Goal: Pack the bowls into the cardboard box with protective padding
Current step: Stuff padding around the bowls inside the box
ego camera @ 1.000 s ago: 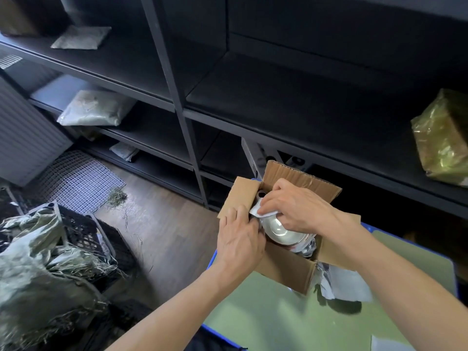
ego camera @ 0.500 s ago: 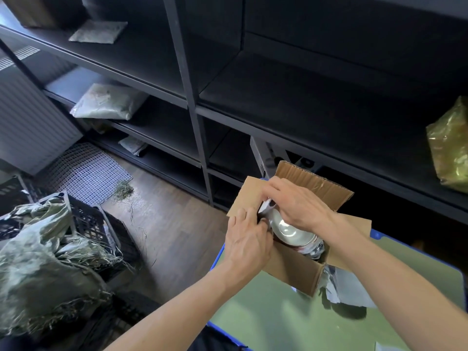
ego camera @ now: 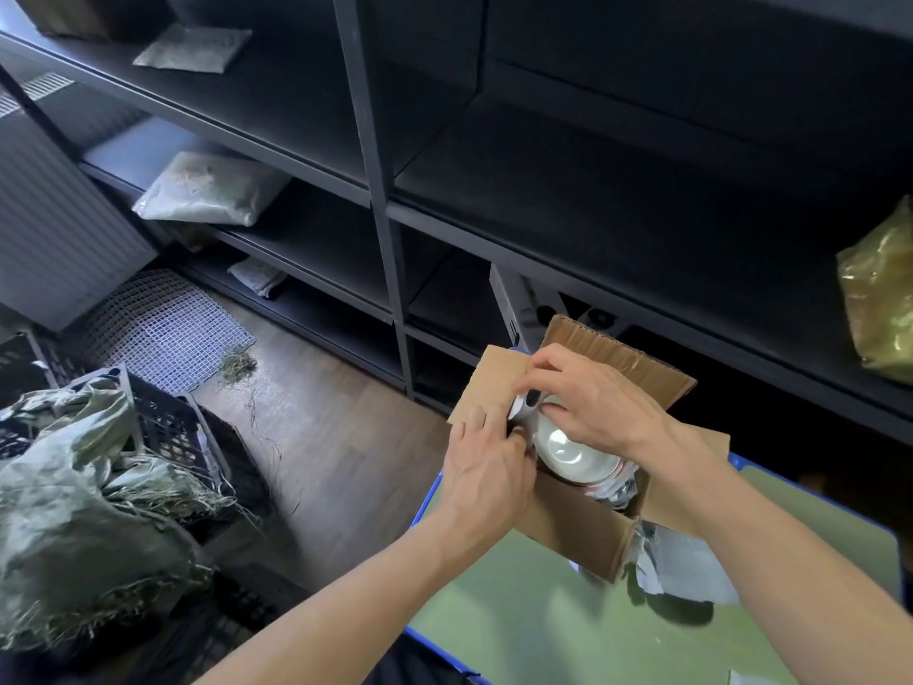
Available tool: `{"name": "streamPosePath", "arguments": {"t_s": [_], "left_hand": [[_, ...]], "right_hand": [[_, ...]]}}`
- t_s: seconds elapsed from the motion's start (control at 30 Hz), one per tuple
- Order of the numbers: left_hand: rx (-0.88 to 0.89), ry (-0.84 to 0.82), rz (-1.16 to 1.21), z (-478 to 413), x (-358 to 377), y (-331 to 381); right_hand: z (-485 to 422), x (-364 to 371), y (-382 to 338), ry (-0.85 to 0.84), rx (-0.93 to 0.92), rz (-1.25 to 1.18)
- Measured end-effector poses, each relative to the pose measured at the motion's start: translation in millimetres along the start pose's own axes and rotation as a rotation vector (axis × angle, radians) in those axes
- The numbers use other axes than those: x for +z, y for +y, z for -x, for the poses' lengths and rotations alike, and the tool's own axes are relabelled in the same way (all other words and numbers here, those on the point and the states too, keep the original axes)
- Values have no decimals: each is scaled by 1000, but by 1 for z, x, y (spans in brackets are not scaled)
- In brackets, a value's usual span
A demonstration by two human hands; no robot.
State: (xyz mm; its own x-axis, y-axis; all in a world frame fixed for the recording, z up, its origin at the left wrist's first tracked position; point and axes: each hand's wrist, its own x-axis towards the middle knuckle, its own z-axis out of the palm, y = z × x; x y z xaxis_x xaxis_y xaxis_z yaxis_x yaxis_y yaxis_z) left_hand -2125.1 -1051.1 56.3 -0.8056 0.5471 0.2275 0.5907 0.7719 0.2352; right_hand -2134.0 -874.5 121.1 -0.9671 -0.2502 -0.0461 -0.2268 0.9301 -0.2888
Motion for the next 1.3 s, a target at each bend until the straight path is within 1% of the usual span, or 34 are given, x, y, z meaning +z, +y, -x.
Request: {"name": "streamPosePath", "arguments": {"t_s": [0.23,0.43,0.57,0.7,0.83,1.13,1.3], "left_hand": [[36,-19,-18,0,-2,-3],[43,-22,1,-2,-2,-4],[63,-5,-4,-2,-3,-6],[78,-8,22,-3,-2,-9],[80,-32,30,-5,-2,-11],[138,-52,63,-8,-6,-17],[159,-75,54,-9,-5,-18]], "right_hand": [[-6,13,2,17,35,-31],[-8,20,-3,117,17,109],[-4,27,-3,84,29,100],[4,17,-5,101,-29,87],[10,26,-5,79,-97,130],[15,23,-12,45,-83,172],[8,28,-16,-113,-31,178]]}}
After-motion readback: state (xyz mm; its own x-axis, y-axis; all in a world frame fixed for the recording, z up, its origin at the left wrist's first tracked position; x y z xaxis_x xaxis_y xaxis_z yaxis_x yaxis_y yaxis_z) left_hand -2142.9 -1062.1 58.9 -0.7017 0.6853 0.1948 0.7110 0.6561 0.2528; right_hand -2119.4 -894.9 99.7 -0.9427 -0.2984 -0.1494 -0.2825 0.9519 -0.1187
